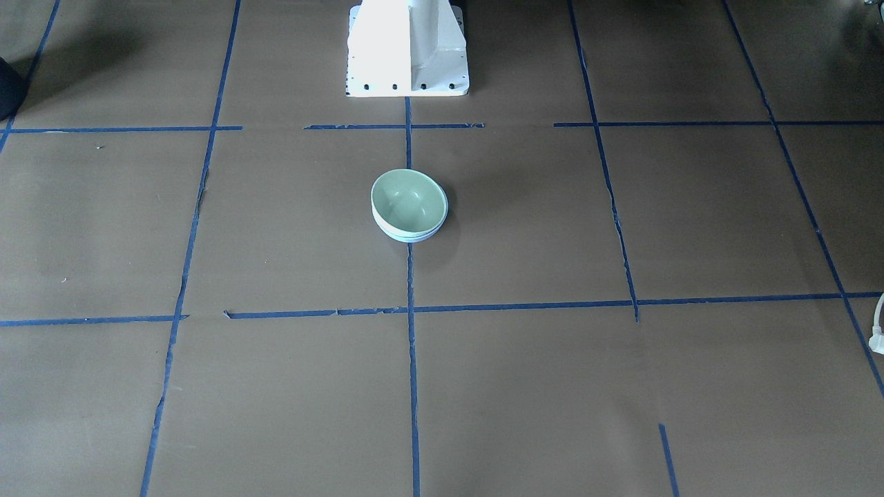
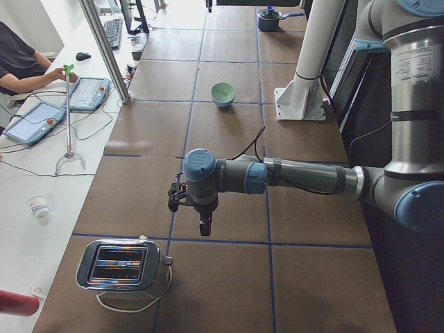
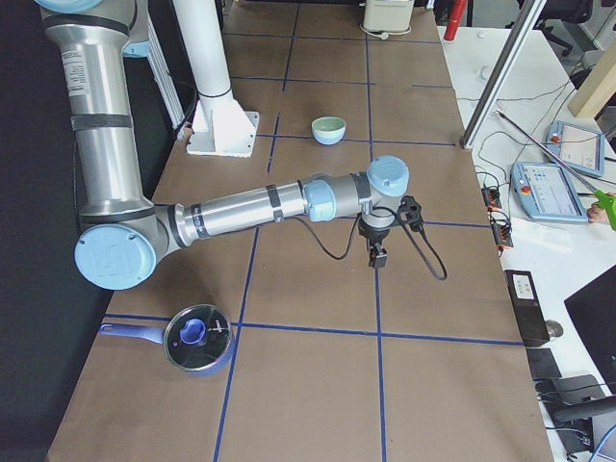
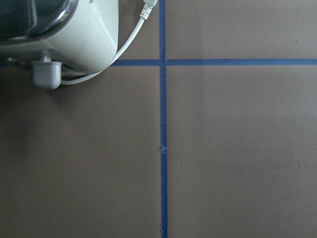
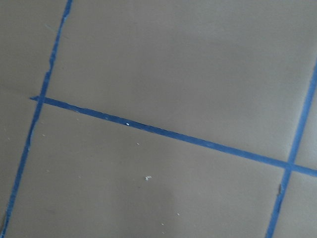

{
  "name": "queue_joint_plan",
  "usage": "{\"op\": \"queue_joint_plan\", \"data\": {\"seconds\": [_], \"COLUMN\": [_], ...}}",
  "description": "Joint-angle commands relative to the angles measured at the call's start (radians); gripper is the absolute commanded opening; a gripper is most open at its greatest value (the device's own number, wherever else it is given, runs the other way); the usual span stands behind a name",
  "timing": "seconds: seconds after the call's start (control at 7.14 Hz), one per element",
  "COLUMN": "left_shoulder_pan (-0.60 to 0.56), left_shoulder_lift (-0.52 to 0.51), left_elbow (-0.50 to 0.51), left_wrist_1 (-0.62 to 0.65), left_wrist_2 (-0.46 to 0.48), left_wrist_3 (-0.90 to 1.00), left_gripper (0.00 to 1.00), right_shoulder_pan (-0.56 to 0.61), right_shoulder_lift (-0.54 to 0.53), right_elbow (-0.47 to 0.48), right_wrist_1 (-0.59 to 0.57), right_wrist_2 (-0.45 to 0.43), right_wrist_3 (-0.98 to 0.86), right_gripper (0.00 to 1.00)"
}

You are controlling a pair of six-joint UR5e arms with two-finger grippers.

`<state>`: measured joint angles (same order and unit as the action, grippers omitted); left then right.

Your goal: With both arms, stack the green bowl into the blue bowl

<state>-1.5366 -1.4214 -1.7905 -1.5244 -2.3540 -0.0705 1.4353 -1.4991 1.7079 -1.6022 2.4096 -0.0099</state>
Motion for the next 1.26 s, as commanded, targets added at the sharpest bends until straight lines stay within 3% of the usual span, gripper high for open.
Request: {"op": "queue_joint_plan", "data": {"seconds": [0.0, 0.42, 0.56, 1.12], "left_shoulder_pan": [-0.014, -0.031, -0.031, -0.033], "left_shoulder_lift": [0.035, 0.058, 0.056, 0.058], "left_elbow": [0.006, 0.01, 0.02, 0.034], "left_wrist_1": [-0.002, -0.002, -0.003, -0.003], "left_wrist_2": [0.002, 0.004, 0.008, 0.009], "left_wrist_3": [0.044, 0.047, 0.048, 0.049], "left_gripper": [1.0, 1.0, 1.0, 1.0], "right_shoulder_pan": [0.052, 0.13, 0.155, 0.172], "right_shoulder_lift": [-0.033, -0.139, -0.177, -0.188], "right_elbow": [-0.043, -0.042, -0.042, -0.04], "right_wrist_1": [0.005, 0.028, 0.109, 0.139], "right_wrist_2": [-0.004, -0.021, -0.021, -0.017], "right_wrist_3": [-0.032, -0.03, -0.022, -0.019], "right_gripper": [1.0, 1.0, 1.0, 1.0]}}
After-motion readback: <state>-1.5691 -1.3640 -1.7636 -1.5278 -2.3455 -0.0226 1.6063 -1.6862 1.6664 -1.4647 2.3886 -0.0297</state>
